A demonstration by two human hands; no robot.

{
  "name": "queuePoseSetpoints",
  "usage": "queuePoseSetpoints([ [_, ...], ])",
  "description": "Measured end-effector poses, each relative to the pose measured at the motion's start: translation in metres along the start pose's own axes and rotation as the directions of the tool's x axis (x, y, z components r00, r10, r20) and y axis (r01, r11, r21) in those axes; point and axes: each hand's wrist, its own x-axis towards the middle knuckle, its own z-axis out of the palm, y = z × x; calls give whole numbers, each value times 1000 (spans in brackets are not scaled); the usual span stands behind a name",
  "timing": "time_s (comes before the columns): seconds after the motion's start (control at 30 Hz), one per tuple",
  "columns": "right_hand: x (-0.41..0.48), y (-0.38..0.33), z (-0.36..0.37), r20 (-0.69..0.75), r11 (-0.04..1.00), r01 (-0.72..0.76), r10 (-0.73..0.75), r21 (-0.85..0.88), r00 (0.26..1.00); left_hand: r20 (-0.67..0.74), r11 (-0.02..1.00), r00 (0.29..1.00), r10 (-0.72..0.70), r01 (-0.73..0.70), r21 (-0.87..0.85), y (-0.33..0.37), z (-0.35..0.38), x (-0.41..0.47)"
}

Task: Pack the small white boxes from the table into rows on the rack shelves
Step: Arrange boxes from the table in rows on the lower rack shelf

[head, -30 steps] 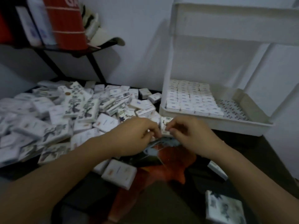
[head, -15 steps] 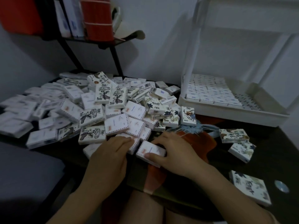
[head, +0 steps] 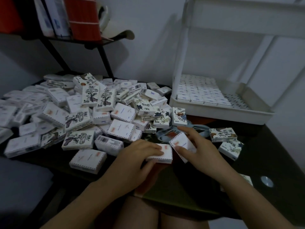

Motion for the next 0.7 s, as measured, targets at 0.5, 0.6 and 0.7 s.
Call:
queuePoseSetpoints([
  [0.5, -5, 25, -25, 112, 889, -137, 98, 437, 989, 247, 967, 957, -152, 93, 237, -10, 1, 55],
  [0.6, -4, 26, -30, 75, 875, -110, 84, 471, 994, 252, 972, 953, -167, 116, 206, -7, 4, 63],
  [0.7, -4, 31, -41, 12, 892, -96, 101, 442, 995, 214, 980, 958, -189, 170, 101, -1, 10, 77],
])
